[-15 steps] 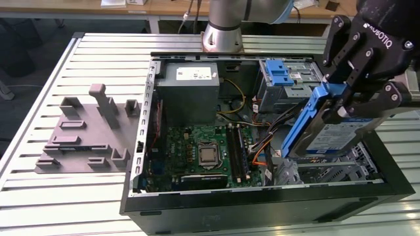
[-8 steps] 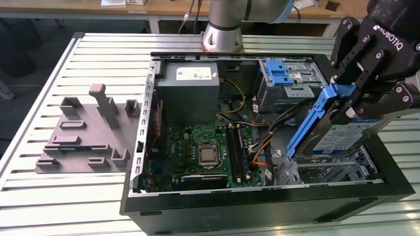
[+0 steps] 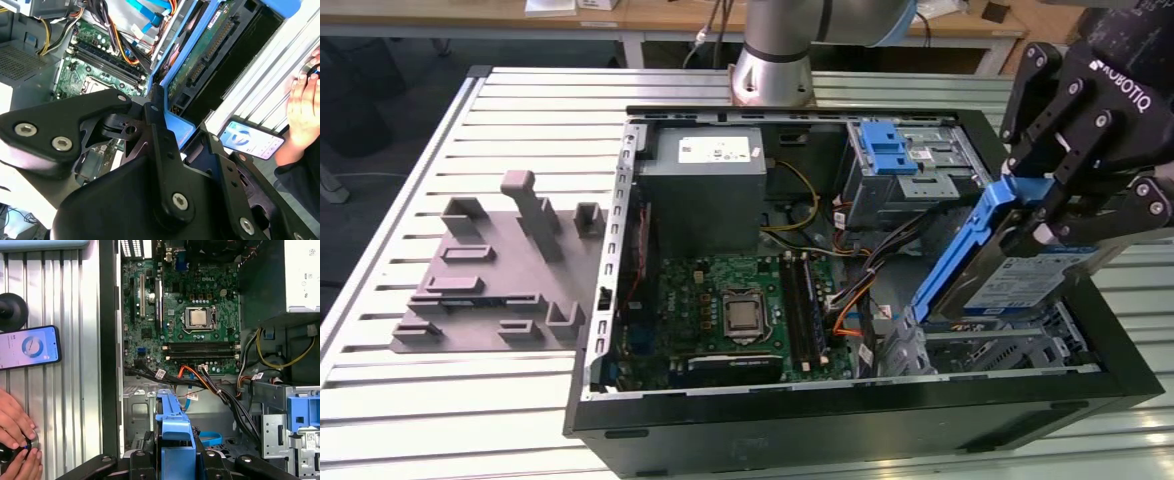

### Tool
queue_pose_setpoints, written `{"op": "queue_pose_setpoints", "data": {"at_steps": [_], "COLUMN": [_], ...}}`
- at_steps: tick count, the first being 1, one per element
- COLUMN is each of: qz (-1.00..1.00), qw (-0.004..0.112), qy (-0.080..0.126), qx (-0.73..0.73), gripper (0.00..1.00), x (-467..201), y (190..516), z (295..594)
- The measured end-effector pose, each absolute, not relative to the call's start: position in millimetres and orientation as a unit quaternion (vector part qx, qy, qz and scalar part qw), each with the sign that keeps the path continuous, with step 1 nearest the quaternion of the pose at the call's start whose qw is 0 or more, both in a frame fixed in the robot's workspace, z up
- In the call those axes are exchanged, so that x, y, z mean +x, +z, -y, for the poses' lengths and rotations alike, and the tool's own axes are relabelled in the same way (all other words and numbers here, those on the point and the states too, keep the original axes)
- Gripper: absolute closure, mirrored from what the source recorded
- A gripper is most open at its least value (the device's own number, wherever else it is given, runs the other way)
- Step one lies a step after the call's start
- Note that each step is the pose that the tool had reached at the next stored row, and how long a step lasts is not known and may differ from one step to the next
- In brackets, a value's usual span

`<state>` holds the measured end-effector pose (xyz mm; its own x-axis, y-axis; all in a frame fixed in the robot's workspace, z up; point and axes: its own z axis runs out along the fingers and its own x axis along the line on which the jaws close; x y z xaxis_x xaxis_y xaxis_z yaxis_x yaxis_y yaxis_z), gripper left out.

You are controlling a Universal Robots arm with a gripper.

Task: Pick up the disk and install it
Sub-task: 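Insert the disk into the insertion slot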

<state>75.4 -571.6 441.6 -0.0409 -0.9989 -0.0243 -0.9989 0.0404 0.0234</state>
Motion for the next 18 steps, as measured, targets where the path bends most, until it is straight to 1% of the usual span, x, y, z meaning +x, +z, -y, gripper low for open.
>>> {"op": "queue_pose_setpoints", "data": {"at_steps": [18], "qz": [-0.721], "qw": [0.001], "qy": [0.017], "qx": [-0.693], "gripper": [0.63], "x": [79.6], "y": [430.4], "z": [571.9]}}
